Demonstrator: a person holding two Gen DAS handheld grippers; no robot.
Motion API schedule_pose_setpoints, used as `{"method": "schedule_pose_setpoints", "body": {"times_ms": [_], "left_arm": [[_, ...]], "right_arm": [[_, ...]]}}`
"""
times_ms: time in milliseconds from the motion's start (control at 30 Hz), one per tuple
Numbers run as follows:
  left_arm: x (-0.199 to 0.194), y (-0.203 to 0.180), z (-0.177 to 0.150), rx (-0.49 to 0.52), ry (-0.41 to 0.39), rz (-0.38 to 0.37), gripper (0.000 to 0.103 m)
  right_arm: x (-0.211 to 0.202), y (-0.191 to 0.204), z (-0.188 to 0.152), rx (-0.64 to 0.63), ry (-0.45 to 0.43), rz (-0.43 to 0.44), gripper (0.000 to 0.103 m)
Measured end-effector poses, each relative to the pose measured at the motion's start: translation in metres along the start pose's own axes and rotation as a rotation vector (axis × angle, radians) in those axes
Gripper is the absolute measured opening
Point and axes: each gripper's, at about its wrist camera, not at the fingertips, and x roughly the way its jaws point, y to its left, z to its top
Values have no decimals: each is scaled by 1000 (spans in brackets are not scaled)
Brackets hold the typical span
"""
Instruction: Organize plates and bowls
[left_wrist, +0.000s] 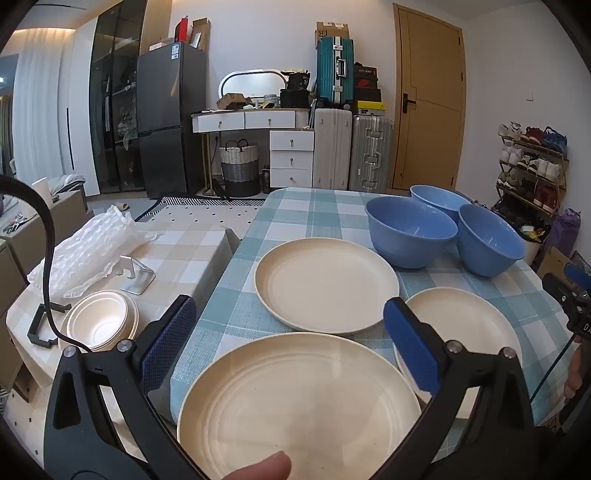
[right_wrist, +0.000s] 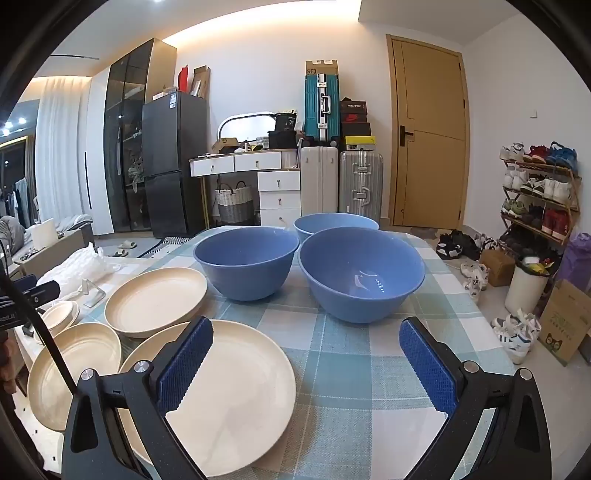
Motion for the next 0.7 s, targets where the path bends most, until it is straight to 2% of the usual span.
{"method": "schedule_pose_setpoints", "body": {"times_ms": [700], "left_arm": [[0, 0, 0, 7, 4, 2, 101]], "right_arm": [[0, -3, -1, -1, 17, -3, 103]]}}
